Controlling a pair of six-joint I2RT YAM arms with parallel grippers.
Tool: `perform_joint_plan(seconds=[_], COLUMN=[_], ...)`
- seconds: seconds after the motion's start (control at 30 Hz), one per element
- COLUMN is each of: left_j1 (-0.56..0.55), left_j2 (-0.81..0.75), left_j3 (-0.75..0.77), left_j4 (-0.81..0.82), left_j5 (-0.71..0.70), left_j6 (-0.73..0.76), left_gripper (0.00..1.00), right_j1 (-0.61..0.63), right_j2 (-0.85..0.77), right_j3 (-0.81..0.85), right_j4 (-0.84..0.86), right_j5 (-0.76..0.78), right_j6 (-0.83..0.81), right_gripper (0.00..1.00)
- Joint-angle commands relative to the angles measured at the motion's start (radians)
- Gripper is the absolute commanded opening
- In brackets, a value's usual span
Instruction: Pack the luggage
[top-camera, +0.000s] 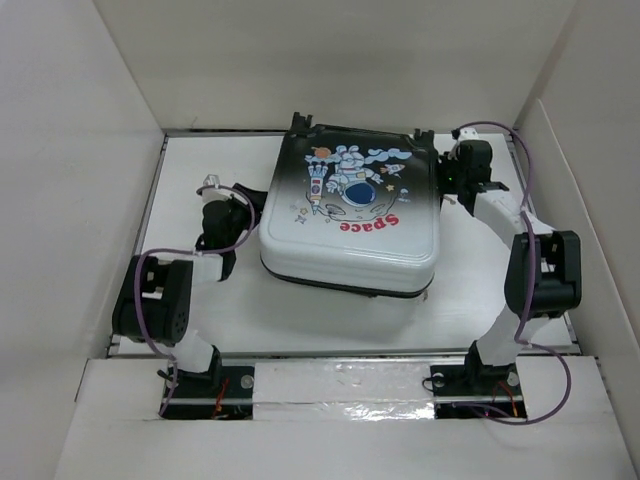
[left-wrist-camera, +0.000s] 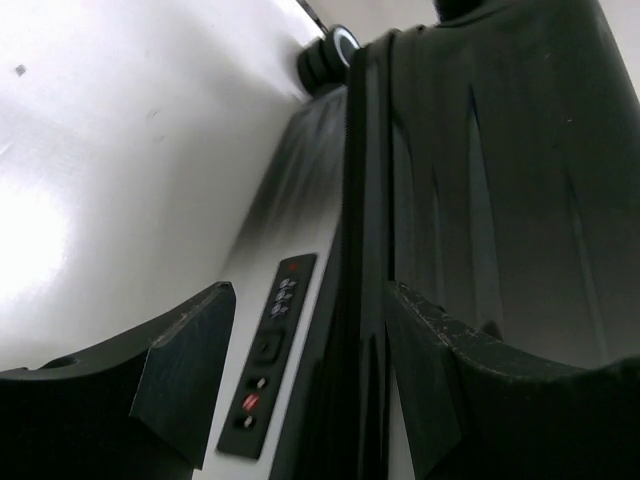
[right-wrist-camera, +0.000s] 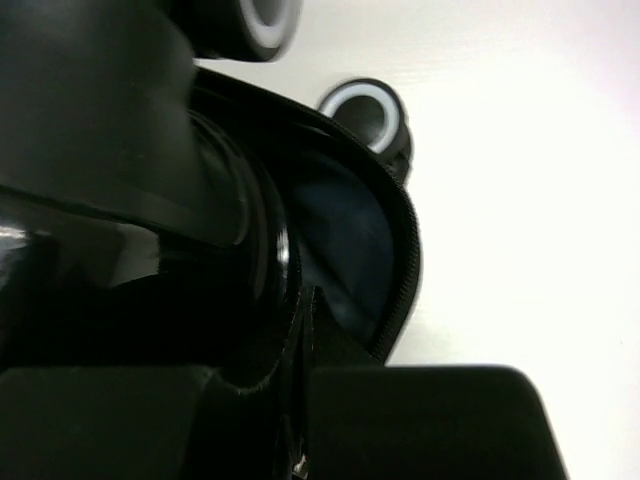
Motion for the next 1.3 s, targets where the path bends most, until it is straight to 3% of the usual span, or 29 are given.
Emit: perform_joint_plan(seconds=[0.0,0.17,0.27,0.37,0.43,0.47,0.57,0.67,0.77,0.8,0.87,0.9,0.97,1.1,1.27], left_j1=[-0.145,-0.154,-0.154,-0.154,-0.154,-0.154,-0.131,-0.094,-0.094,-0.094,-0.094,-0.082,-0.067,0.005,0.038], left_j2=[-0.146,-0.178,-0.147,-0.100,-0.066,-0.052,-0.006,0.024,0.035,0.035,0.024,0.020,-0.002,-0.126,-0.371], left_j3=[-0.052,0.023,0.129,0.242,0.306,0.330,0.402,0.419,0.403,0.396,0.356,0.345,0.327,0.247,0.244], left_j4=[0.085,-0.036,-0.094,-0.154,-0.179,-0.188,-0.226,-0.236,-0.240,-0.236,-0.231,-0.240,-0.263,-0.249,-0.300], left_j5=[0.090,0.081,0.086,0.084,0.080,0.083,0.092,0.107,0.112,0.115,0.100,0.086,0.058,-0.044,-0.187], left_j6=[0.017,0.033,0.045,0.059,0.060,0.063,0.066,0.054,0.059,0.056,0.057,0.062,0.077,0.040,0.017], left_gripper=[0.59,0.59,0.60,0.60,0.60,0.60,0.60,0.60,0.60,0.60,0.60,0.60,0.61,0.62,0.65], right_j1=[0.223,0.257,0.257,0.257,0.257,0.232,0.141,0.067,0.025,0.025,0.025,0.040,0.065,0.109,0.155], right_j2=[0.045,0.053,0.018,-0.004,-0.036,-0.051,-0.126,-0.215,-0.353,-0.393,-0.523,-0.574,-0.738,-1.034,-1.174], right_j3=[0.177,0.208,0.197,0.207,0.204,0.179,0.118,0.029,-0.133,-0.189,-0.351,-0.408,-0.552,-0.683,-0.694], right_j4=[-0.040,-0.039,-0.031,-0.055,-0.071,-0.066,-0.025,-0.028,0.009,0.047,0.095,0.112,0.106,-0.023,-0.239], right_j5=[-0.338,-0.303,-0.294,-0.294,-0.270,-0.248,-0.246,-0.266,-0.271,-0.279,-0.312,-0.325,-0.338,-0.245,-0.240], right_j6=[0.035,0.100,0.151,0.173,0.180,0.186,0.216,0.216,0.210,0.210,0.205,0.197,0.194,0.164,0.128], right_gripper=[0.00,0.00,0.08,0.21,0.37,0.46,0.61,0.64,0.59,0.45,0.29,0.16,0.07,0.05,0.06])
